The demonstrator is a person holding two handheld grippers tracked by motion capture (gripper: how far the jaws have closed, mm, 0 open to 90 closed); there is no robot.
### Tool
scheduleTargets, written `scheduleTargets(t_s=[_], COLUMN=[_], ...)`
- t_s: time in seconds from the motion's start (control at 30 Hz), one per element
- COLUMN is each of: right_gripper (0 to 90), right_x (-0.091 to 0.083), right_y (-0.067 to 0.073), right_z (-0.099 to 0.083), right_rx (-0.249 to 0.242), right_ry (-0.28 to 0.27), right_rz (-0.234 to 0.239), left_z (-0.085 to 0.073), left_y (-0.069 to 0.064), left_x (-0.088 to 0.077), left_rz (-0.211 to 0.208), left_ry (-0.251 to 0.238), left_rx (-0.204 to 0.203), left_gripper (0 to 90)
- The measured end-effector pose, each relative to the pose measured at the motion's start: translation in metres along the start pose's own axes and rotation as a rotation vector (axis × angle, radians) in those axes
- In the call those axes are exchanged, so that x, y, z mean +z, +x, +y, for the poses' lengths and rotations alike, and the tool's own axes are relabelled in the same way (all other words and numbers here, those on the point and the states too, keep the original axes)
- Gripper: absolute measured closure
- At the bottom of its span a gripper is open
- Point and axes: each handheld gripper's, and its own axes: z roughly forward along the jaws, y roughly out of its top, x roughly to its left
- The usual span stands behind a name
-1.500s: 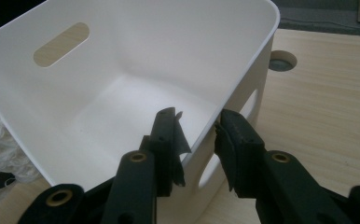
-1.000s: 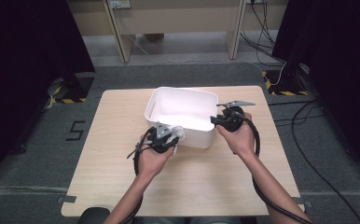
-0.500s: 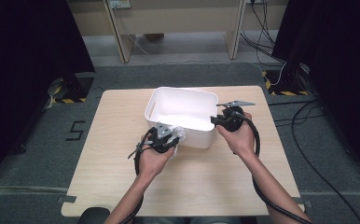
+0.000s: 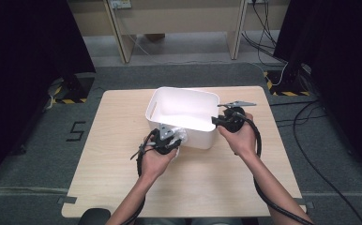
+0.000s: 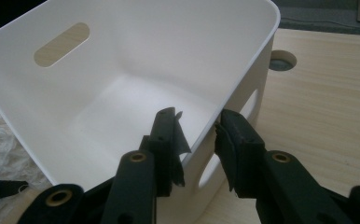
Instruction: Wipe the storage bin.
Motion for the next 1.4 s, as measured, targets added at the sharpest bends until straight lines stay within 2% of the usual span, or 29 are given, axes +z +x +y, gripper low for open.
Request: scheduleTargets(t_s=[0.77,1.4], right_gripper=[67.2,66.9], right_x=[0.000,0.000], right_y=[0.000,0.001], right_z=[0.000,0.001], right_rx=[0.005,0.007], right_ry=[0.000,0.001], right_rz=[0.001,0.003], left_z=[-0.012,-0.021], left_y=[-0.002,-0.003], left_x=[0.019,0.034], left_rz=[0.001,-0.006], left_ry=[0.039,0.091], left_rx=[-0.007,0.001], left_gripper=[72.9,72.9])
